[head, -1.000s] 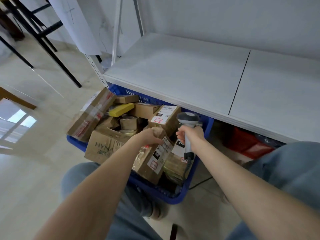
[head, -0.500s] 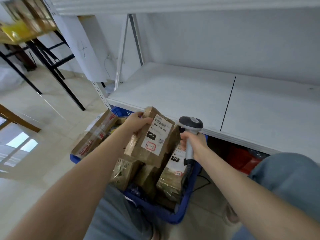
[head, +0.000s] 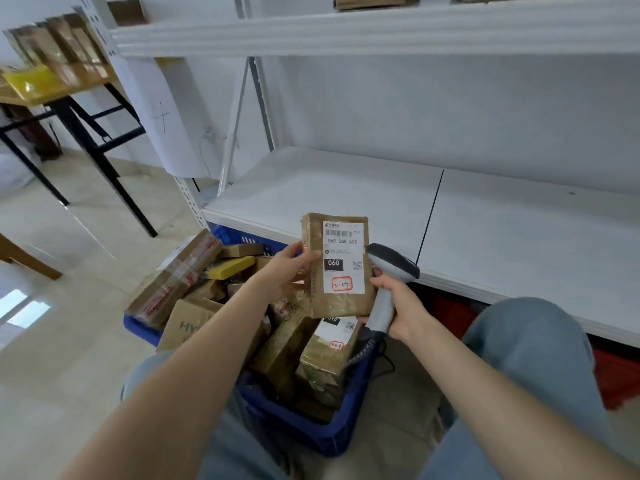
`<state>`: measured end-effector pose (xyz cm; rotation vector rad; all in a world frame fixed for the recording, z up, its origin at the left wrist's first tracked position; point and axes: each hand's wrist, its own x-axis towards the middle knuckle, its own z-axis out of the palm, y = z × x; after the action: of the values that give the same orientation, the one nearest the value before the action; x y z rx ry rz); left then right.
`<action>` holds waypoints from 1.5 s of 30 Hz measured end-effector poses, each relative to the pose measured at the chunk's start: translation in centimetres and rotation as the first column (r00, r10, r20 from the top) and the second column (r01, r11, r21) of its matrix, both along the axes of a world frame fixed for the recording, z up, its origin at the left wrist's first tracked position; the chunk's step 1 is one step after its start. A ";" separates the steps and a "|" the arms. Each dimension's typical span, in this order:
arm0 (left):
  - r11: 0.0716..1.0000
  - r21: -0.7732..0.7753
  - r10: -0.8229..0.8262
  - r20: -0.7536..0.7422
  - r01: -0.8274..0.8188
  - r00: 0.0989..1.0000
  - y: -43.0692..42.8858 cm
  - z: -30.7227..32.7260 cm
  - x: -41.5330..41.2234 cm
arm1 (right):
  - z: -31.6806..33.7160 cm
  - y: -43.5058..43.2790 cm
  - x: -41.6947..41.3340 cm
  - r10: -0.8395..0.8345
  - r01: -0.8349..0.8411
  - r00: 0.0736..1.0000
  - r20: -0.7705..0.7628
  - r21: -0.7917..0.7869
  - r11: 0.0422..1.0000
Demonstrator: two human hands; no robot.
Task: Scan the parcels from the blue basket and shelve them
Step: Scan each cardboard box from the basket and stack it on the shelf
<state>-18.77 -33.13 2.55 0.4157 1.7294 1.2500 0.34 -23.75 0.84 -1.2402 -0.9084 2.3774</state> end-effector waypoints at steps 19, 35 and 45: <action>0.996 0.063 0.059 -0.022 -0.058 0.998 -0.9 -4.2 3.2 | 0.1 -4.8 2.0 -0.106 0.014 0.980 0.170 0.471 0.882; 0.996 0.060 0.065 -0.024 -0.063 0.998 -0.3 -4.0 4.2 | 0.9 -5.7 2.3 -0.072 -0.039 0.976 0.205 0.489 0.871; 0.995 0.062 0.073 -0.029 -0.071 0.997 -0.4 -3.9 3.8 | 1.5 -6.0 2.0 -0.057 -0.055 0.976 0.211 0.491 0.869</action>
<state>-14.96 -33.53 -1.37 0.4135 1.7493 1.3578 2.36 -29.72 2.36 -1.2896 -1.4715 1.8430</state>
